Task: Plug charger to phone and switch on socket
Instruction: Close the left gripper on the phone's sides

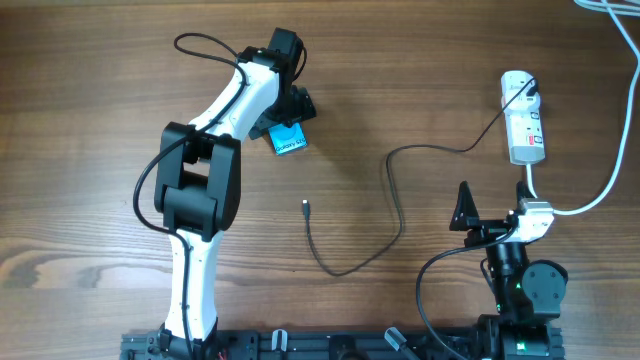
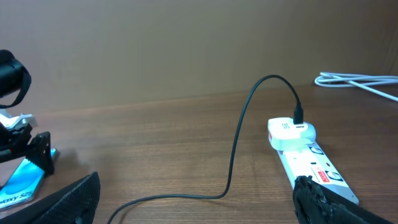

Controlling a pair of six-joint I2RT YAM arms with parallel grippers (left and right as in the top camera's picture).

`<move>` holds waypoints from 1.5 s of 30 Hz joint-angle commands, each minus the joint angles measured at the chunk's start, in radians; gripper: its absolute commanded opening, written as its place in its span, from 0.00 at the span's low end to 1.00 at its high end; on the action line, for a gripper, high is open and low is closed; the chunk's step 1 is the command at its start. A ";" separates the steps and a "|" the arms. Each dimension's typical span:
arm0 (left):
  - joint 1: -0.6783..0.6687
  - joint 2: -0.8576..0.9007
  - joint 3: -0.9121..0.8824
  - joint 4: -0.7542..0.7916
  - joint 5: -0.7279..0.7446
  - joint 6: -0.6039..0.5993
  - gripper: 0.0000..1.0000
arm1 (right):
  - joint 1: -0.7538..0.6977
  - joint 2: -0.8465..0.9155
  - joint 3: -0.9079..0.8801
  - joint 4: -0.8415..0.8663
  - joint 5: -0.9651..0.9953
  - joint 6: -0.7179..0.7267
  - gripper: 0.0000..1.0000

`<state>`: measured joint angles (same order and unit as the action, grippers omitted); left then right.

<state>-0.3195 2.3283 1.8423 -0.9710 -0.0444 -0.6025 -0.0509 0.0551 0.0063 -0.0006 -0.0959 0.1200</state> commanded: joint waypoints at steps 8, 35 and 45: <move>0.007 0.027 -0.040 -0.008 0.010 0.011 0.84 | 0.002 -0.002 -0.001 0.003 0.014 0.014 1.00; 0.008 -0.088 -0.039 -0.018 -0.007 0.012 1.00 | 0.002 -0.002 -0.001 0.003 0.014 0.013 1.00; 0.010 -0.032 -0.043 0.019 -0.021 0.012 1.00 | 0.002 -0.002 -0.001 0.003 0.014 0.013 1.00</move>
<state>-0.3130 2.2639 1.8107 -0.9604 -0.0433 -0.5884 -0.0509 0.0551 0.0063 -0.0006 -0.0959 0.1200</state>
